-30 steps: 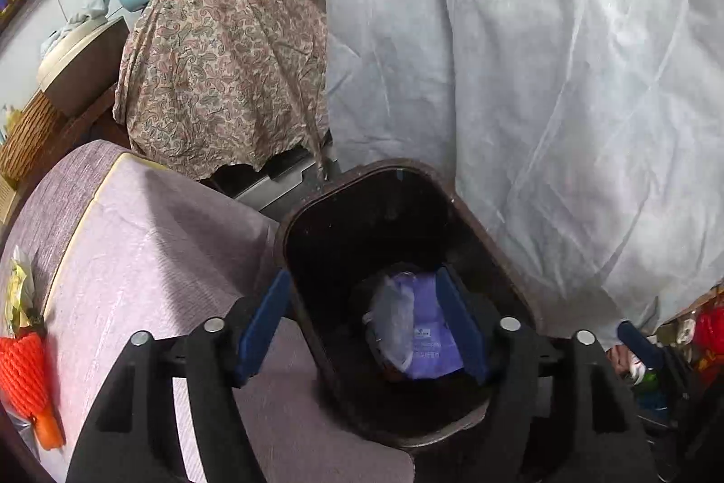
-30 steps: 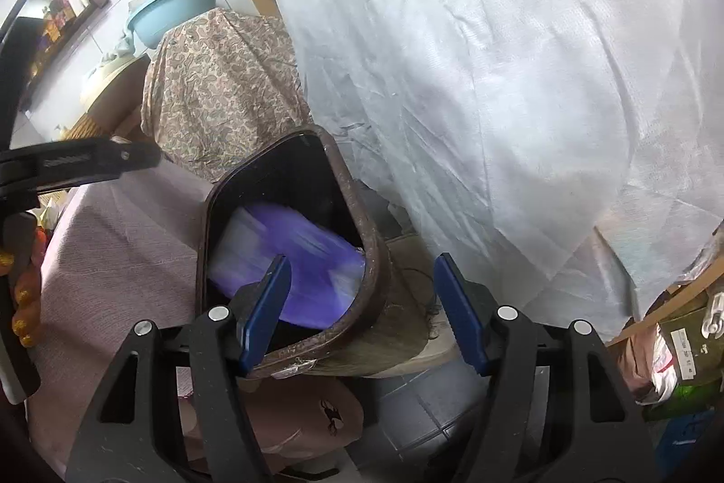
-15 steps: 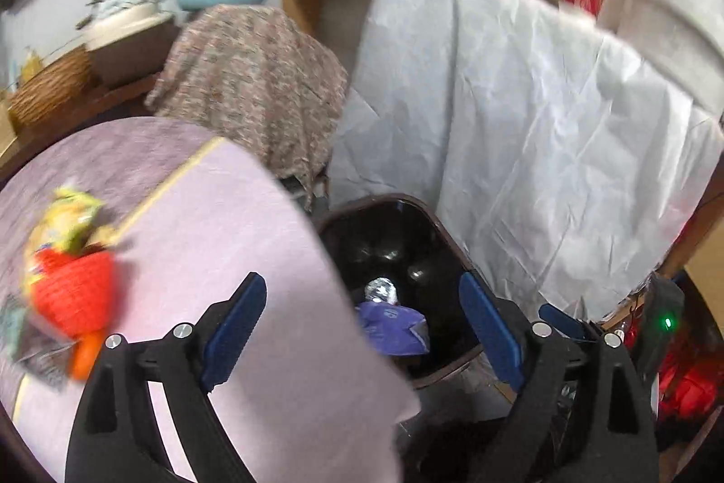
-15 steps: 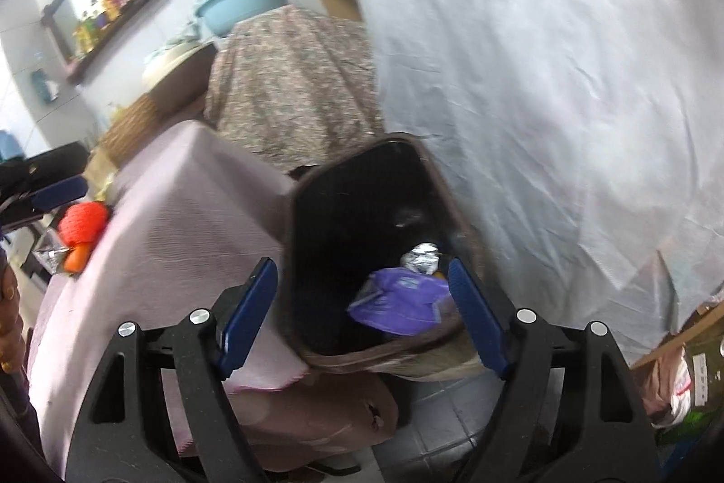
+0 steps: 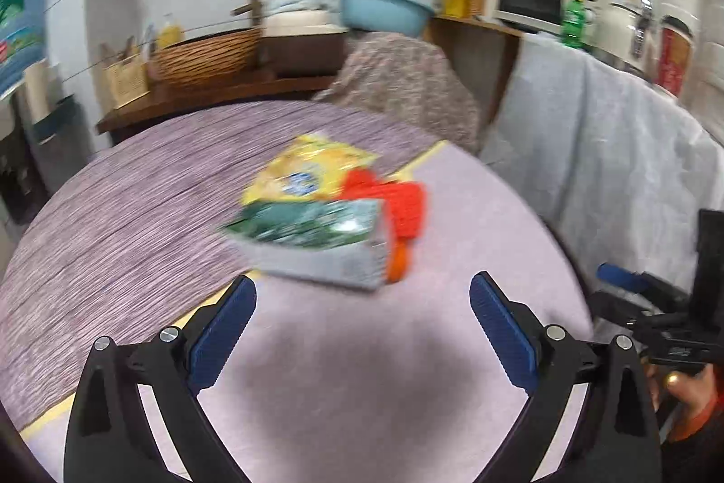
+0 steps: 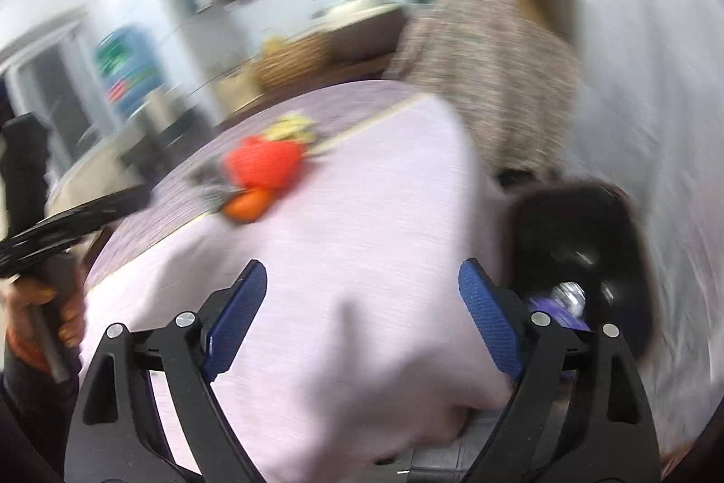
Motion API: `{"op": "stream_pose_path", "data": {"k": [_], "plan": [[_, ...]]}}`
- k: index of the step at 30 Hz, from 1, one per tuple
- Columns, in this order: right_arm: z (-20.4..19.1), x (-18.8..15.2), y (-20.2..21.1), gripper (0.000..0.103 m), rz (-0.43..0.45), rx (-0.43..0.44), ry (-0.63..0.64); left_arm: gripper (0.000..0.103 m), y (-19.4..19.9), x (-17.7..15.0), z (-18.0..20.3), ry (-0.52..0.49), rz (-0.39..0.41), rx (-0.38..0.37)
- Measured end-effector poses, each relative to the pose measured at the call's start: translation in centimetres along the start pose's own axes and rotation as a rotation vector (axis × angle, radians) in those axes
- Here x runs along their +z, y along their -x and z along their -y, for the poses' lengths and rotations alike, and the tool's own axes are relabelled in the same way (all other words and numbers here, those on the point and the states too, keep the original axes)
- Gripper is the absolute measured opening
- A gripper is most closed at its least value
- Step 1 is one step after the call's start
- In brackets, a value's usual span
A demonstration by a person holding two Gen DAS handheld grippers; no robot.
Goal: Collect trash
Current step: 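Grasp the green juice carton with the right gripper, then grasp the red mesh net with left gripper while right holds juice carton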
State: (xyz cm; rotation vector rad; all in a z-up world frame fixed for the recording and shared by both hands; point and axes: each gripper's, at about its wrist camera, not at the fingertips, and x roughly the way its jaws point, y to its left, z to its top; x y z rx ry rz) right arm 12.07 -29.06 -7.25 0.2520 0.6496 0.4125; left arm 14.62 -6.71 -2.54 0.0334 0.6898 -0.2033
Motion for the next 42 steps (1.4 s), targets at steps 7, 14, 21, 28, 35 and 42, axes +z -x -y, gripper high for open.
{"op": "stream_pose_path", "data": {"k": [7, 14, 21, 28, 35, 42], "plan": [[-8.9, 3.5, -3.8, 0.086, -0.057, 0.093, 0.286, 0.094, 0.8, -1.9, -7.1, 0.11, -0.028, 0.074], [-17.5, 6.9, -9.0, 0.087, -0.187, 0.075, 0.655, 0.094, 1.8, -3.2, -11.1, 0.168, -0.023, 0.084], [-21.2, 7.2, -15.9, 0.087, -0.372, -0.032, 0.873, 0.094, 1.9, -3.7, -12.7, 0.179, -0.027, 0.083], [-22.1, 5.7, -19.5, 0.069, -0.48, -0.161, 1.045, 0.094, 1.6, -3.7, -13.8, 0.194, -0.043, 0.073], [-21.6, 6.1, -19.1, 0.057, -0.473, -0.156, 0.984, 0.094, 0.7, -2.9, -13.7, 0.161, -0.06, 0.066], [-18.7, 8.7, -12.2, 0.057, -0.292, -0.043, 0.717, 0.094, -0.8, -1.2, -13.9, 0.16, -0.069, 0.023]]}}
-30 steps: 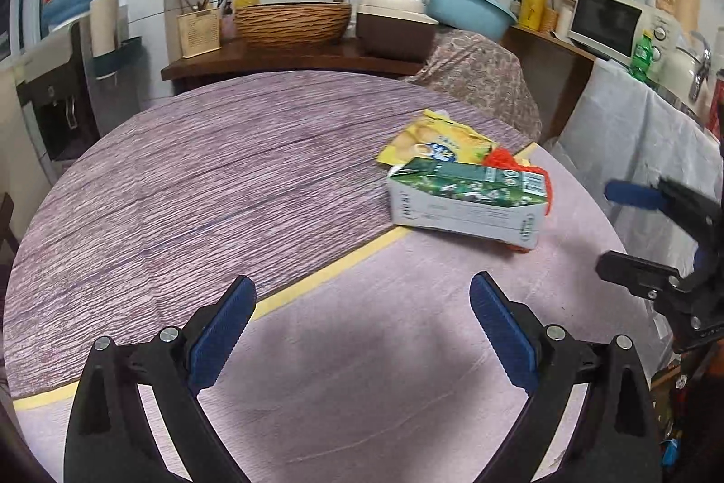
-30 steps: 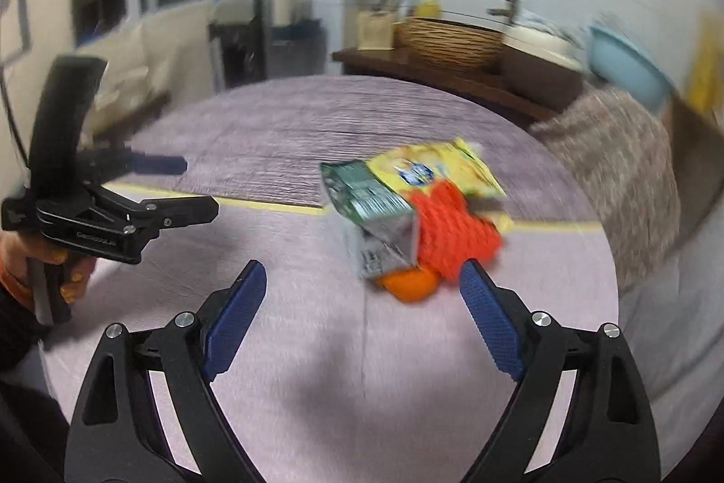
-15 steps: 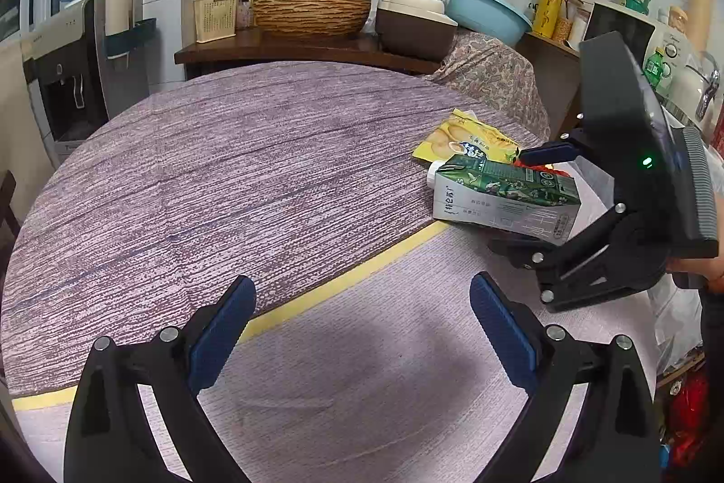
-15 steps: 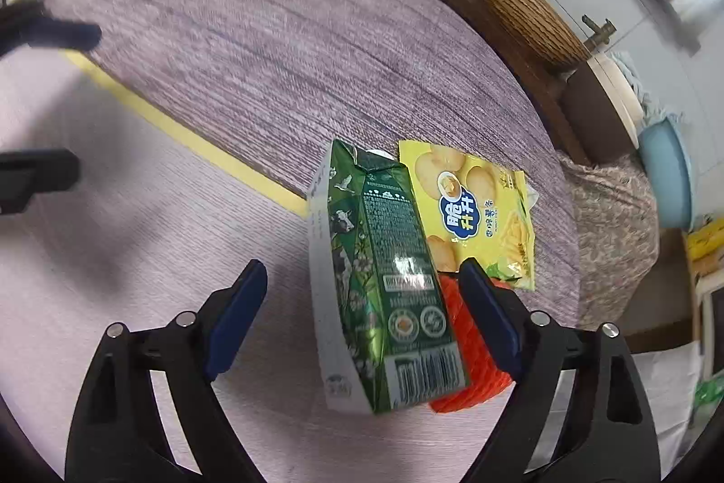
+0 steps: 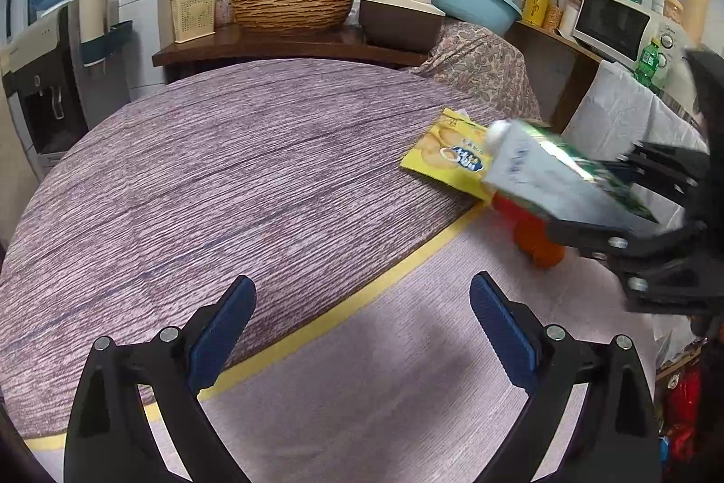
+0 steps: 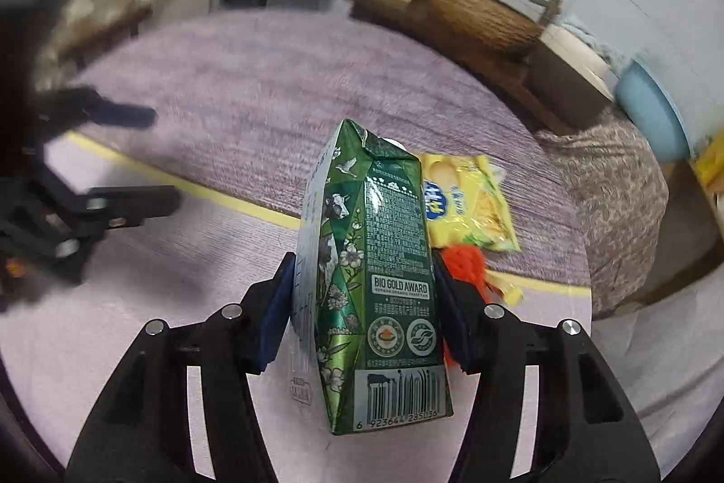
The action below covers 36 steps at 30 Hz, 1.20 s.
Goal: Collect trash
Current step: 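Grasp the red mesh net with left gripper while right holds juice carton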
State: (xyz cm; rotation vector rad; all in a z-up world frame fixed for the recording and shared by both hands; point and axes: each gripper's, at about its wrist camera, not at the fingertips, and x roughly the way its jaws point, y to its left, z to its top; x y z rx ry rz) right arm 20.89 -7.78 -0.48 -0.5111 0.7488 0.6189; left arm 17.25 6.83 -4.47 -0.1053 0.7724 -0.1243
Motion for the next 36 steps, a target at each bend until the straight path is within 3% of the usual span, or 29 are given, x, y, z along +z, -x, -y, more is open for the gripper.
{"op": "stream_pose_path", "data": {"k": [7, 11, 14, 18, 21, 23, 29, 31, 33, 35, 36], "plan": [[3.6, -4.9, 5.0, 0.057, 0.1, -0.037, -0.184, 0.093, -4.1, 4.5, 2.6, -0.044, -0.013, -0.096], [4.1, -7.2, 5.7, 0.057, 0.102, -0.066, -0.224, 0.093, -8.9, 7.9, 2.9, -0.033, -0.074, -0.171], [4.3, -8.8, 6.1, 0.057, 0.104, -0.059, -0.258, 0.091, -11.5, 9.4, 3.2, -0.035, -0.109, -0.181], [4.6, -10.2, 6.3, 0.057, 0.109, -0.057, -0.283, 0.082, -13.5, 10.5, 4.1, -0.062, -0.148, -0.225], [4.9, -11.1, 6.3, 0.057, 0.111, -0.06, -0.303, 0.077, -13.0, 10.6, 5.2, -0.094, -0.12, -0.213], [5.0, -11.7, 6.4, 0.057, 0.113, -0.057, -0.319, 0.077, -11.5, 10.1, 6.0, -0.095, -0.081, -0.282], [5.8, -13.3, 5.8, 0.057, 0.107, -0.057, -0.36, 0.078, -7.9, 7.0, 10.3, -0.196, -0.078, -0.428], [6.0, -13.8, 5.8, 0.057, 0.108, -0.056, -0.38, 0.078, -8.2, 6.0, 12.3, -0.261, -0.109, -0.401], [6.1, -14.2, 5.9, 0.057, 0.113, -0.057, -0.39, 0.071, -9.0, 5.4, 13.5, -0.309, -0.129, -0.35], [6.3, -14.8, 6.1, 0.058, 0.115, -0.063, -0.402, 0.046, -9.5, 4.7, 14.2, -0.329, -0.146, -0.335], [6.2, -15.1, 6.2, 0.058, 0.117, -0.069, -0.408, 0.038, -9.8, 4.8, 14.3, -0.328, -0.149, -0.321]]}}
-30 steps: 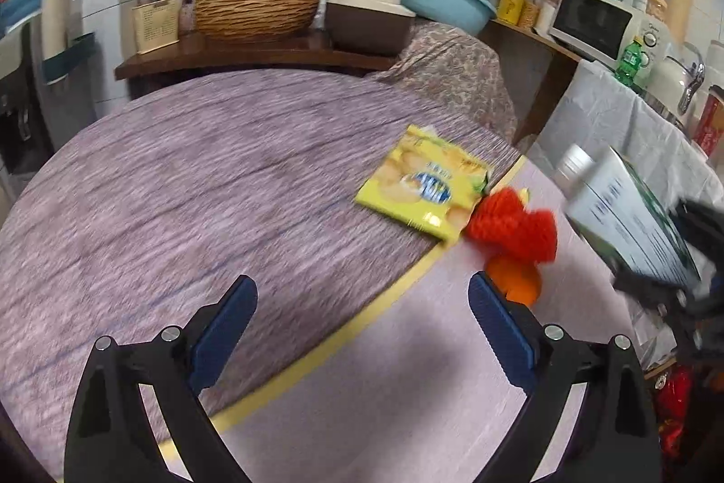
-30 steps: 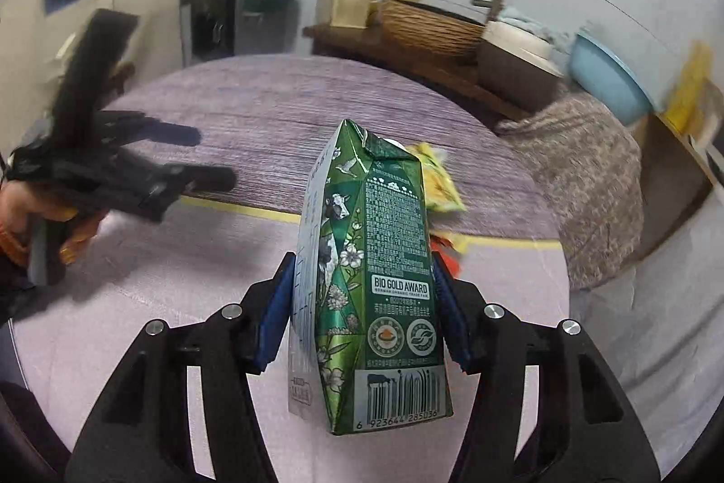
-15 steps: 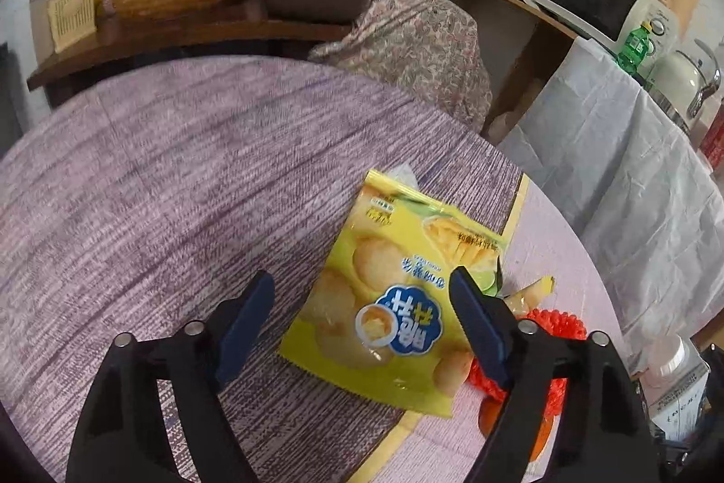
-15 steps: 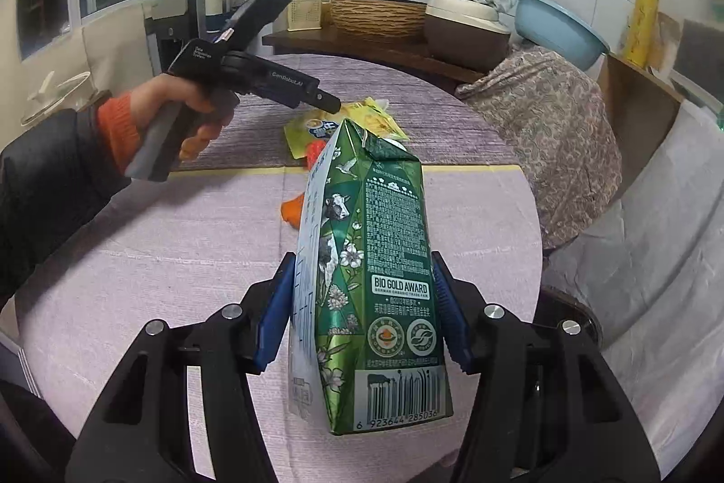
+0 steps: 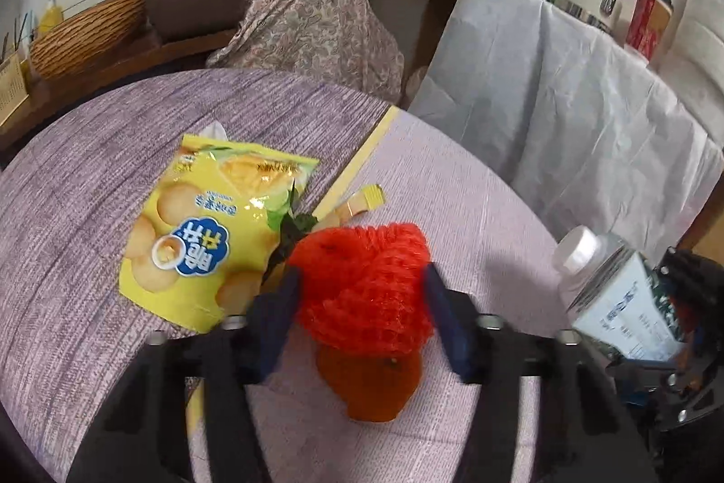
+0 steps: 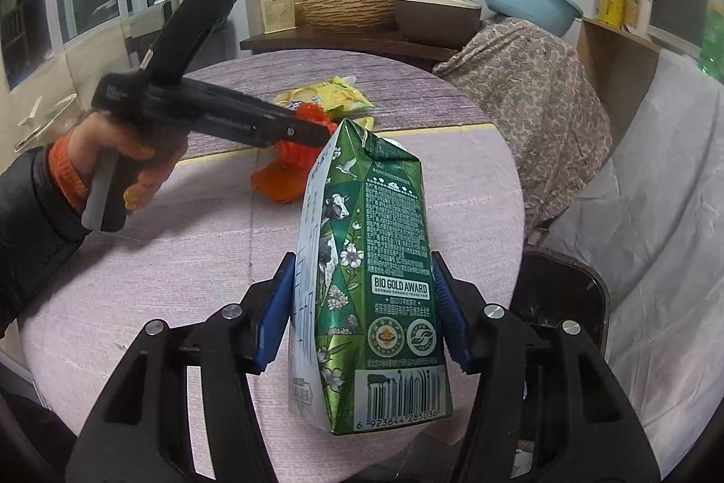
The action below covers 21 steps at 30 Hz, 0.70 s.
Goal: Collect trash
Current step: 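Grasp the red mesh net with left gripper while right holds juice carton, then carry the carton and red net over the bin and open both grippers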
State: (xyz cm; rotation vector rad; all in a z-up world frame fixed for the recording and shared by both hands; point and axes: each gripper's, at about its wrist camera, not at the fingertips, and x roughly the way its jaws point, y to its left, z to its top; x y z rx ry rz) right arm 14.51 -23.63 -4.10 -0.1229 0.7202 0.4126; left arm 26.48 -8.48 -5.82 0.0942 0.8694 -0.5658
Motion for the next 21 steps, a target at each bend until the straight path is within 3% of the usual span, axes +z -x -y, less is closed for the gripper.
{"op": "stream_pose_path", "data": {"k": [4, 13, 21], "plan": [[0.9, -1.0, 0.7, 0.057, 0.028, -0.009, -0.036, 0.018, 0.7, -0.2, -0.5, 0.047, 0.023, 0.007], [3.3, -3.9, 2.6, 0.057, 0.098, -0.012, -0.158, 0.016, 7.7, -1.1, 0.1, 0.102, 0.182, -0.045], [6.9, -7.3, 4.0, 0.058, 0.123, -0.073, -0.272, 0.016, 6.4, -0.9, 5.8, 0.053, 0.174, -0.131]]}}
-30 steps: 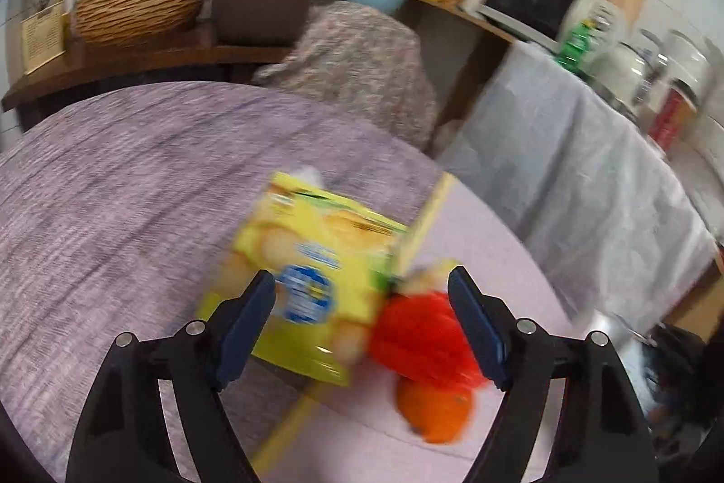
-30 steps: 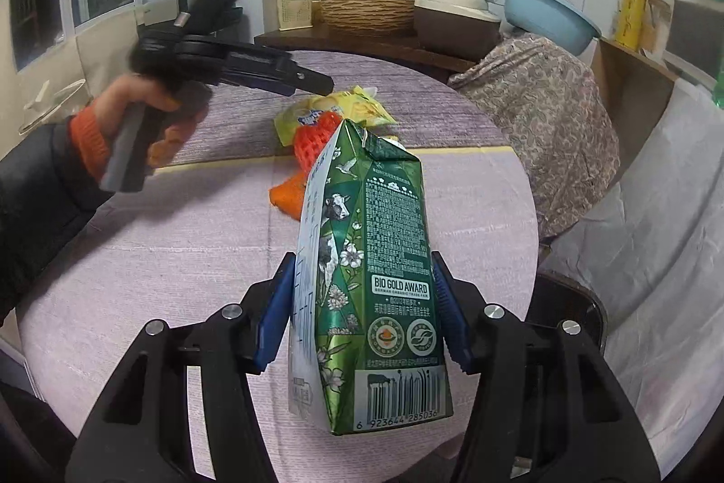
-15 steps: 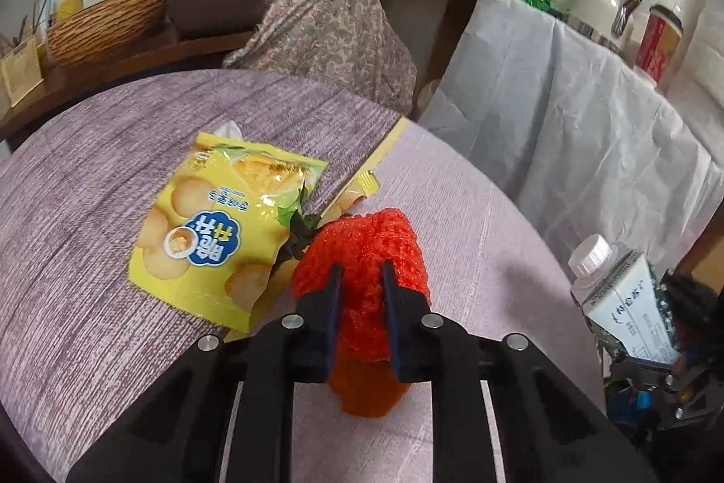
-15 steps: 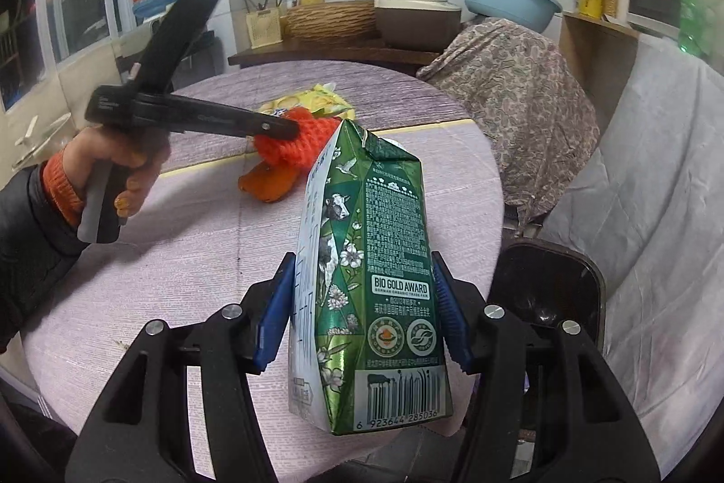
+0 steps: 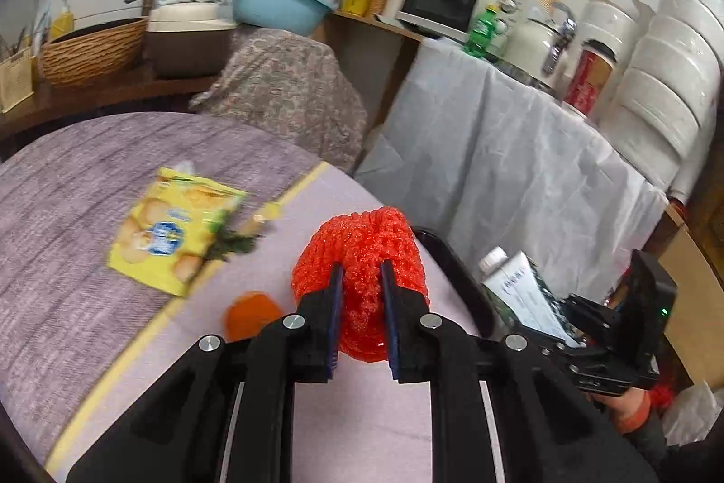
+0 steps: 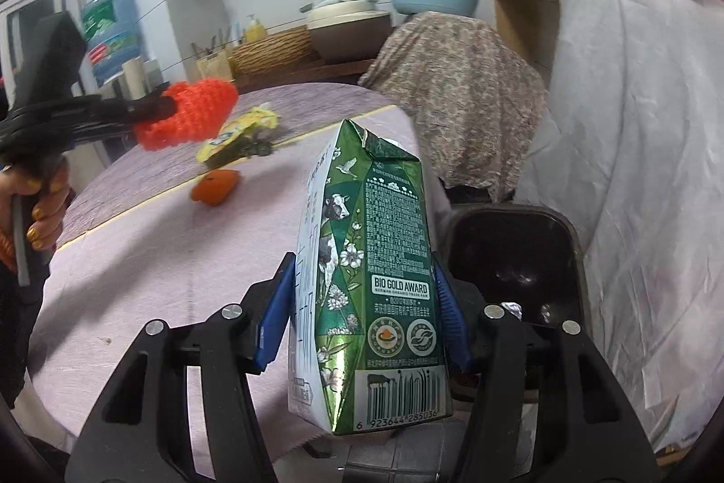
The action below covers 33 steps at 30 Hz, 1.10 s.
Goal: Collect trash
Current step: 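Carry the carton and red net over the bin and open both grippers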
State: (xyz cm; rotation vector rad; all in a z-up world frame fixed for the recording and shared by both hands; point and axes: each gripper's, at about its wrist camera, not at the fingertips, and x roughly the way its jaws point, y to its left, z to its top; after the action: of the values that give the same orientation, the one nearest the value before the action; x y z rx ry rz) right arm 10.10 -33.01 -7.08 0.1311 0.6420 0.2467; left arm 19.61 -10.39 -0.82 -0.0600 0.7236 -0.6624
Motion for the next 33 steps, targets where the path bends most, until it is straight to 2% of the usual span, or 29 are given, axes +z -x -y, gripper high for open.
{"op": "stream_pose_path", "data": {"k": [6, 11, 14, 17, 20, 21, 22, 25, 29, 33], "plan": [[5.1, -1.3, -0.3, 0.058, -0.019, -0.141, -0.056, 0.016, -5.9, 0.2, 6.6, -0.06, -0.067, -0.103], [10.6, -2.8, -3.3, 0.058, -0.09, -0.212, -0.148, 0.016, -11.2, 0.2, 11.3, -0.111, -0.122, -0.109], [13.3, -3.5, -5.9, 0.058, -0.125, -0.209, -0.206, 0.016, -14.2, 0.3, 12.8, -0.122, -0.166, -0.083], [15.4, -4.2, -8.9, 0.058, -0.165, -0.215, -0.258, 0.016, -17.2, 0.1, 13.4, -0.117, -0.231, -0.031], [16.8, -4.8, -10.8, 0.058, -0.175, -0.223, -0.308, 0.016, -19.4, -0.2, 13.5, -0.113, -0.262, 0.017], [17.2, -5.0, -11.3, 0.059, -0.179, -0.227, -0.317, 0.016, -20.0, -0.3, 13.4, -0.108, -0.273, 0.024], [17.5, -5.3, -11.8, 0.064, -0.186, -0.228, -0.327, 0.016, -20.6, -0.5, 13.4, -0.102, -0.285, 0.03], [17.6, -5.9, -11.9, 0.072, -0.189, -0.237, -0.328, 0.016, -22.3, -1.0, 13.5, -0.1, -0.313, 0.055], [17.4, -6.6, -10.1, 0.075, -0.16, -0.246, -0.34, 0.016, -24.0, -1.4, 14.2, -0.107, -0.335, 0.071], [17.8, -7.3, -8.1, 0.079, -0.143, -0.315, -0.349, 0.016, -25.3, -1.5, 15.3, -0.124, -0.353, 0.092]]}}
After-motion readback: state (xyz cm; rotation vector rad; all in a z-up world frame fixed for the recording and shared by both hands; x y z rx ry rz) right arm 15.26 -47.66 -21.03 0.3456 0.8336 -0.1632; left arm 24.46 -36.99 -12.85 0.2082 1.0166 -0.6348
